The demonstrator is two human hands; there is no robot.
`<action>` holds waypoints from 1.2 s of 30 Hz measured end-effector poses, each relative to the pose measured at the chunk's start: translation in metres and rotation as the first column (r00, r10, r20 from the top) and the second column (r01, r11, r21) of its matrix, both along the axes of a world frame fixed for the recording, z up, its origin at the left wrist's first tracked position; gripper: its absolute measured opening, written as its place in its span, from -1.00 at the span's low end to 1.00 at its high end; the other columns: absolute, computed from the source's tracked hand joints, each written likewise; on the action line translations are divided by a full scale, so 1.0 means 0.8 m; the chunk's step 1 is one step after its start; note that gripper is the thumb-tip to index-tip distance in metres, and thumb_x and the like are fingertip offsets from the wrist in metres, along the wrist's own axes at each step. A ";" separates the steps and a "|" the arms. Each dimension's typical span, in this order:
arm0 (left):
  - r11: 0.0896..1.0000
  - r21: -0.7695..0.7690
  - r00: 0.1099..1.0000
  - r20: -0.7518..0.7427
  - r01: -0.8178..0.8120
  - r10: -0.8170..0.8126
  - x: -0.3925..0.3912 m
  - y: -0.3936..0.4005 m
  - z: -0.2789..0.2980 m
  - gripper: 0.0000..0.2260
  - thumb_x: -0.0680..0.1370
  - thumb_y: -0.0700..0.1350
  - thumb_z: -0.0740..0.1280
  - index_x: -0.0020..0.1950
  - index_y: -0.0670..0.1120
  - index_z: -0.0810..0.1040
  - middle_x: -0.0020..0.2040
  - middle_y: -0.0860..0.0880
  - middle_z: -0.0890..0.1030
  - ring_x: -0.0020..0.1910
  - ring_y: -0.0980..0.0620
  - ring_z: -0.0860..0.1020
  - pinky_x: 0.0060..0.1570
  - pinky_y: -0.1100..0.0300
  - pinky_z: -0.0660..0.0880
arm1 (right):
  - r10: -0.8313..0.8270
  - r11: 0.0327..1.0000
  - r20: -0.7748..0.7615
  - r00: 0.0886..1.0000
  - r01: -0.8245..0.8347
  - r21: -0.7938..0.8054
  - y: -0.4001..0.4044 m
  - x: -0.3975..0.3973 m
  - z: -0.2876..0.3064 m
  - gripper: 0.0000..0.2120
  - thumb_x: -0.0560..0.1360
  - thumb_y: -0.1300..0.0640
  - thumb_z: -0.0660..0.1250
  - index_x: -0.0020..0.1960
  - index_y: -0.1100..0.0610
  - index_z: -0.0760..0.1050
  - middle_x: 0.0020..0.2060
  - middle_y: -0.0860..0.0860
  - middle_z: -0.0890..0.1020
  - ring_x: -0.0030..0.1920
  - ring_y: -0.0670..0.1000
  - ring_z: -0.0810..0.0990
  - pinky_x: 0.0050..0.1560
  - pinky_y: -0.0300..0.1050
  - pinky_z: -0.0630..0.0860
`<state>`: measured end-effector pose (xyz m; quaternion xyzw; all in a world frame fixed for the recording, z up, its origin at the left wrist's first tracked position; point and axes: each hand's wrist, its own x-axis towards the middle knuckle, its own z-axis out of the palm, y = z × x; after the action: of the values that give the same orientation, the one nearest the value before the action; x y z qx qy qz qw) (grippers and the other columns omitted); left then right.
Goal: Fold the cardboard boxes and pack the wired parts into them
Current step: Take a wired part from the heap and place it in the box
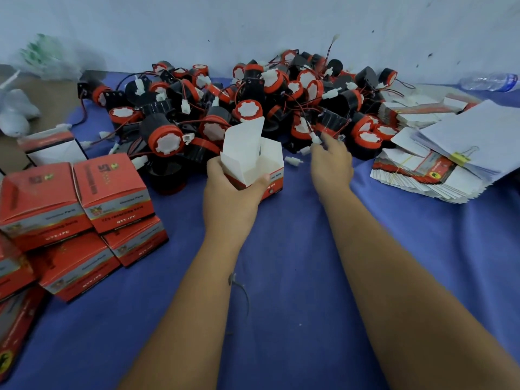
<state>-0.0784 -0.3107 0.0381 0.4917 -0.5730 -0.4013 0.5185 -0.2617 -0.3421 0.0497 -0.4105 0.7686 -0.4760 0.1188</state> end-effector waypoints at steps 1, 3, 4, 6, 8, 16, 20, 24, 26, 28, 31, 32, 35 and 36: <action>1.000 -0.002 1.000 0.011 0.008 -0.008 0.000 0.000 0.000 -0.56 0.44 0.00 0.52 0.18 0.12 0.34 0.03 0.26 0.50 0.03 0.27 0.50 -0.06 0.19 0.50 | -0.006 0.994 0.071 0.997 0.014 -0.111 0.003 0.002 -0.001 -0.63 0.62 0.09 0.16 0.40 0.12 0.43 0.30 0.05 0.52 0.23 0.04 0.50 0.25 0.03 0.46; 1.000 -0.005 0.999 0.037 0.024 -0.024 0.000 0.001 0.000 -0.54 0.42 0.01 0.53 0.17 0.13 0.34 0.01 0.27 0.50 0.03 0.28 0.49 -0.05 0.18 0.51 | -0.064 0.946 0.244 0.968 0.136 -0.294 0.012 0.001 -0.001 -0.73 0.59 0.15 0.24 0.25 0.13 0.56 -0.02 -0.09 0.63 -0.13 -0.26 0.57 -0.12 -0.37 0.49; 1.000 -0.003 0.999 0.046 0.028 -0.028 0.000 0.001 -0.001 -0.54 0.42 0.03 0.53 0.17 0.14 0.34 0.01 0.27 0.50 0.03 0.27 0.50 -0.04 0.17 0.51 | -0.111 0.918 0.313 0.943 0.219 -0.332 0.017 -0.001 -0.001 -0.78 0.56 0.21 0.26 0.15 0.12 0.61 -0.18 -0.14 0.61 -0.30 -0.30 0.54 -0.30 -0.44 0.43; 1.000 0.001 0.998 0.055 0.030 -0.030 0.001 0.001 0.000 -0.53 0.40 0.05 0.54 0.17 0.13 0.35 0.02 0.27 0.51 0.04 0.26 0.50 -0.03 0.16 0.51 | -0.160 0.888 0.407 0.899 0.312 -0.339 0.030 -0.004 0.000 -0.79 0.49 0.30 0.25 0.00 0.12 0.62 -0.33 -0.10 0.56 -0.45 -0.22 0.48 -0.42 -0.35 0.41; 0.999 0.000 0.998 0.059 0.033 -0.033 0.002 0.001 0.000 -0.52 0.40 0.05 0.54 0.18 0.13 0.35 0.02 0.28 0.50 0.03 0.28 0.50 -0.05 0.19 0.51 | -0.113 0.894 0.412 0.904 0.274 -0.356 0.044 0.002 0.002 -0.76 0.46 0.35 0.22 -0.06 0.07 0.57 -0.36 -0.08 0.51 -0.40 -0.12 0.42 -0.38 -0.25 0.40; 1.000 -0.008 0.999 0.014 0.030 -0.030 0.007 0.008 0.005 -0.54 0.43 -0.04 0.54 0.18 0.14 0.35 0.02 0.28 0.49 0.01 0.32 0.48 -0.16 0.36 0.40 | 0.222 0.895 0.206 0.953 -0.116 -0.431 0.104 0.042 0.012 -0.79 0.36 0.41 0.20 -0.28 0.12 0.45 -0.42 0.05 0.48 -0.34 0.06 0.42 -0.36 -0.12 0.35; 0.999 -0.006 0.999 -0.001 0.042 -0.042 0.008 0.010 0.006 -0.54 0.43 -0.05 0.54 0.18 0.13 0.35 0.02 0.28 0.48 0.00 0.33 0.47 -0.18 0.41 0.38 | 0.163 0.869 0.206 0.965 -0.042 -0.493 0.121 0.043 0.015 -0.87 0.34 0.32 0.12 -0.35 0.16 0.31 -0.50 -0.09 0.33 -0.41 -0.02 0.25 -0.39 -0.07 0.16; 0.998 -0.008 0.998 0.020 0.058 -0.058 0.008 0.010 0.004 -0.53 0.44 -0.05 0.54 0.20 0.11 0.34 0.03 0.27 0.47 0.02 0.32 0.46 -0.15 0.37 0.39 | -0.107 0.967 0.101 0.989 0.127 -0.221 0.122 0.017 0.011 -0.84 0.49 0.21 0.12 -0.17 -0.02 0.38 -0.48 -0.13 0.40 -0.45 -0.10 0.27 -0.40 -0.11 0.19; 0.998 -0.008 0.998 0.027 0.061 -0.061 0.008 0.009 0.004 -0.53 0.44 -0.05 0.53 0.21 0.10 0.35 0.04 0.25 0.48 0.02 0.30 0.47 -0.14 0.37 0.40 | -0.136 0.990 -0.040 0.990 0.134 -0.055 0.122 0.004 0.007 -0.80 0.53 0.20 0.11 0.09 0.01 0.40 -0.36 -0.06 0.49 -0.35 -0.03 0.41 -0.35 -0.08 0.31; 0.998 -0.006 0.998 0.028 0.063 -0.063 0.008 0.008 0.004 -0.53 0.44 -0.06 0.53 0.21 0.09 0.35 0.05 0.24 0.49 0.04 0.25 0.49 -0.13 0.35 0.41 | -0.147 0.986 -0.153 0.977 0.157 0.059 0.121 -0.006 0.006 -0.72 0.53 0.24 0.10 0.21 0.08 0.39 -0.23 0.00 0.57 -0.21 0.08 0.52 -0.24 0.00 0.46; 0.998 -0.006 0.997 0.027 0.068 -0.068 0.008 0.008 0.004 -0.53 0.44 -0.05 0.53 0.22 0.09 0.35 0.08 0.21 0.49 0.07 0.22 0.49 -0.10 0.33 0.44 | -0.121 0.991 -0.153 0.981 0.129 0.043 0.119 -0.011 0.006 -0.71 0.48 0.34 0.13 0.05 0.08 0.52 -0.12 -0.02 0.57 -0.14 0.07 0.49 -0.27 -0.10 0.39; 0.998 -0.007 0.997 0.027 0.069 -0.069 0.008 0.008 0.005 -0.53 0.44 -0.05 0.53 0.22 0.09 0.35 0.09 0.21 0.50 0.06 0.23 0.50 -0.11 0.34 0.43 | -0.086 0.996 -0.143 0.986 0.088 0.006 0.119 -0.009 0.006 -0.70 0.46 0.37 0.13 -0.03 0.07 0.53 -0.16 -0.03 0.58 -0.16 0.06 0.48 -0.31 -0.13 0.35; 0.998 -0.010 0.997 0.030 0.067 -0.067 0.008 0.008 0.005 -0.54 0.44 -0.06 0.53 0.22 0.08 0.35 0.08 0.21 0.49 0.04 0.27 0.49 -0.14 0.37 0.42 | 0.072 0.994 -0.216 0.974 -0.088 -0.066 0.118 0.004 0.007 -0.67 0.43 0.45 0.12 -0.17 0.09 0.55 -0.19 0.01 0.63 -0.10 0.10 0.56 -0.19 -0.02 0.51; 0.998 -0.009 0.997 0.030 0.066 -0.066 0.008 0.008 0.005 -0.54 0.45 -0.06 0.53 0.22 0.08 0.35 0.08 0.21 0.49 0.03 0.27 0.48 -0.14 0.38 0.41 | 0.112 0.989 -0.265 0.958 -0.132 -0.061 0.117 0.007 0.008 -0.67 0.41 0.47 0.12 -0.18 0.14 0.57 -0.17 0.07 0.66 -0.08 0.14 0.58 -0.13 0.08 0.54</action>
<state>-0.0716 -0.3041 0.0420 0.4760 -0.5986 -0.4079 0.4986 -0.2558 -0.2483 0.0559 -0.5204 0.7318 -0.4391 0.0296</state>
